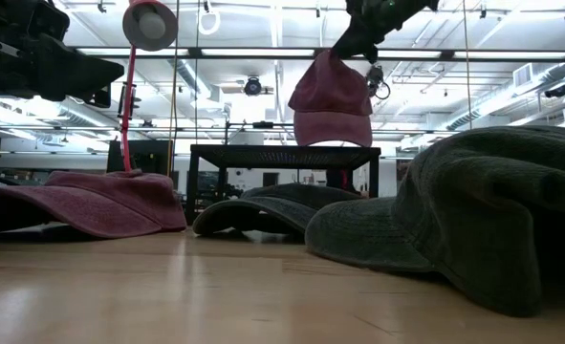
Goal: Pick & Place hat
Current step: Put the top right red cap on the shelf
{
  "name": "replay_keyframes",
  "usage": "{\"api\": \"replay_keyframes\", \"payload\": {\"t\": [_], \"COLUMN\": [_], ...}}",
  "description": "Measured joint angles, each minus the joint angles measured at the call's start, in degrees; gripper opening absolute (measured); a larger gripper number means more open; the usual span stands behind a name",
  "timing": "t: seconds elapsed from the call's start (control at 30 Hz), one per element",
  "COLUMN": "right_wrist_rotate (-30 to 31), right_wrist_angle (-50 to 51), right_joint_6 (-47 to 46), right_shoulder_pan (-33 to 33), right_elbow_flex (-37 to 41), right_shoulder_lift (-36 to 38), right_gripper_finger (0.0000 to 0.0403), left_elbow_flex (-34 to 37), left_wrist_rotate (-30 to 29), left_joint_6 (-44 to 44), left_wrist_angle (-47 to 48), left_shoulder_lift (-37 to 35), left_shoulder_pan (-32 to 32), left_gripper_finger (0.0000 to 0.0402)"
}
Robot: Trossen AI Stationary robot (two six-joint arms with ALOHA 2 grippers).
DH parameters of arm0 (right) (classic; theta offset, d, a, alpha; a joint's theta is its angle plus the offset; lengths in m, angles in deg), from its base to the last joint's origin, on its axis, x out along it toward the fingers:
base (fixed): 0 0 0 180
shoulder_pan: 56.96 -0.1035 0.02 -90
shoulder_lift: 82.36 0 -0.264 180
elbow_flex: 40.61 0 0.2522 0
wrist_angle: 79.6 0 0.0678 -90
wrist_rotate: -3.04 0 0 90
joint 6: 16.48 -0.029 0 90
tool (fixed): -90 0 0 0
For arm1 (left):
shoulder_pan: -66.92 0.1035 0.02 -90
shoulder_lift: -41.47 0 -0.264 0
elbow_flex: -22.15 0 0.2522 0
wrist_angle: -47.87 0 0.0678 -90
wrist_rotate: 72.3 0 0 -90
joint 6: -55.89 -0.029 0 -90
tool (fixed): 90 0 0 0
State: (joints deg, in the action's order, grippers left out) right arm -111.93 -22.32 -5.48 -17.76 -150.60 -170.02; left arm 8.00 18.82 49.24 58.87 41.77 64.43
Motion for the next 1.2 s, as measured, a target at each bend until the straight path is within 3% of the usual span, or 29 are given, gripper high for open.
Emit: {"api": "replay_keyframes", "payload": {"t": [1.2], "right_wrist_rotate": [0.7], "right_wrist_angle": [-9.1], "right_joint_6": [-1.5], "right_shoulder_pan": [5.0], "right_elbow_flex": [0.0], "right_shoulder_lift": [-11.4], "right_gripper_finger": [0.0041], "left_elbow_flex": [0.0], "left_wrist_rotate": [0.0], "left_joint_6": [0.0], "left_wrist_angle": [0.0], "left_shoulder_lift": [0.0], "left_shoulder_pan": [0.0], "left_gripper_finger": [0.0028]}}
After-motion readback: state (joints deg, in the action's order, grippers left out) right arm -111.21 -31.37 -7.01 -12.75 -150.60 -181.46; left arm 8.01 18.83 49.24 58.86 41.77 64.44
